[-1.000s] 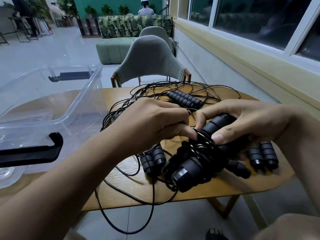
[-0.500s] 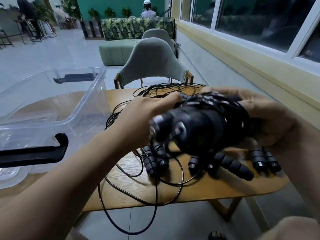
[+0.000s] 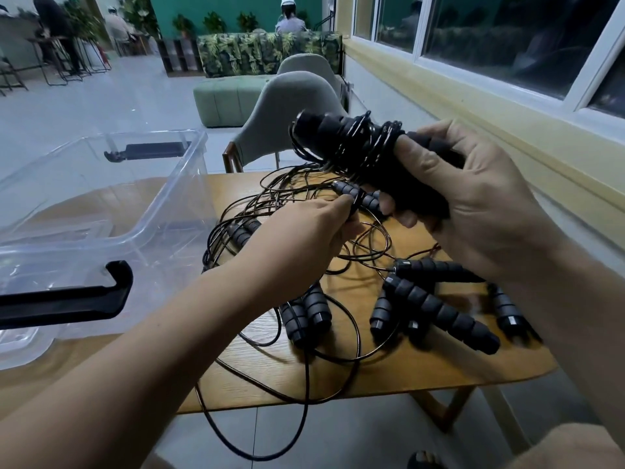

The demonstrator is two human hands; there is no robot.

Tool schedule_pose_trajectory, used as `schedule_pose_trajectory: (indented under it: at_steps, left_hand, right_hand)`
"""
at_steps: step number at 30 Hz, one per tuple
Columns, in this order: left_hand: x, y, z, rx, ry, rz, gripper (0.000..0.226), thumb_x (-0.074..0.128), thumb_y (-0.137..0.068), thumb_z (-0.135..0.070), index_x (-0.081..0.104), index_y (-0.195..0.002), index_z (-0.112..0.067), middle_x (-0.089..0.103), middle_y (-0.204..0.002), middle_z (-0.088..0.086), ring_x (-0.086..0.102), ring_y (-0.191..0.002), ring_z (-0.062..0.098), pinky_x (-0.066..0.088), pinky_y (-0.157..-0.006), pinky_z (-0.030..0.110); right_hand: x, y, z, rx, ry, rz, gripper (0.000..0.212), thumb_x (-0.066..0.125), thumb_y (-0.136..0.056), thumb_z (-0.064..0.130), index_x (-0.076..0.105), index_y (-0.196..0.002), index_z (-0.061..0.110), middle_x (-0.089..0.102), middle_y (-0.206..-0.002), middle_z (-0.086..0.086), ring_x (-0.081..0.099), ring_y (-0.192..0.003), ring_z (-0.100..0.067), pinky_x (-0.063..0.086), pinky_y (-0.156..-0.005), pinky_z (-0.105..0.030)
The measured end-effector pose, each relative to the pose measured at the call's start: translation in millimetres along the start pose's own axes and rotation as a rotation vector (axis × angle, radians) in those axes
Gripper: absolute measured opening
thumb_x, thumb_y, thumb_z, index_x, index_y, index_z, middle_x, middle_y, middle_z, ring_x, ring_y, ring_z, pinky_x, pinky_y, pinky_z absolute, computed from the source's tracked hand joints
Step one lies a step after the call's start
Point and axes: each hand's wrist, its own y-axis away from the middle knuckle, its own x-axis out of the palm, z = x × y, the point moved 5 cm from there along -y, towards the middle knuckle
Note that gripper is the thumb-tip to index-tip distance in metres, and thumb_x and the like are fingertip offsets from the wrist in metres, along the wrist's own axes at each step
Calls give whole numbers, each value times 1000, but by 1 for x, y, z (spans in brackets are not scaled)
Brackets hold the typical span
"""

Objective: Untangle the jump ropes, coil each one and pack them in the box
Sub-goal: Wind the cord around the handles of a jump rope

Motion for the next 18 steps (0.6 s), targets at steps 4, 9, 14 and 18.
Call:
schedule_pose_trajectory:
  at_steps: [4,9,14,18]
  left_hand:
    - [5,0,-3,-23,24,66,30,48,-110,-37,57,-100,-11,64,-87,2,59,-77,27,51,-69,49]
    - [5,3,-1,16,6,65,33,42,-111,-40,46,-89,-15,57,-81,-1,53,-73,25,44,-65,44]
    - [3,3,-1,-3,-20,106,37,40,-111,-42,39,-82,-17,47,-71,-5,43,-64,16,25,-61,42]
    - [-5,1,1,-3,-52,74,38,43,-110,-41,36,-78,-21,42,-68,-6,39,-62,10,21,-56,34]
  right_hand:
    - [-3,0,2,-123,191,-69,24,71,-100,15,51,-111,8,65,-94,-22,73,-66,-39,51,-48,-38]
    - [-8,-1,5,-241,561,-124,32,74,-102,24,49,-114,8,70,-98,-15,74,-61,-29,54,-49,-38]
    - [-12,0,7,-326,943,-214,34,75,-101,38,52,-113,17,71,-92,3,73,-68,-17,60,-59,-40]
    - [-8,1,15,-428,1096,-239,35,74,-102,33,54,-115,8,63,-89,3,56,-68,-12,49,-60,-13]
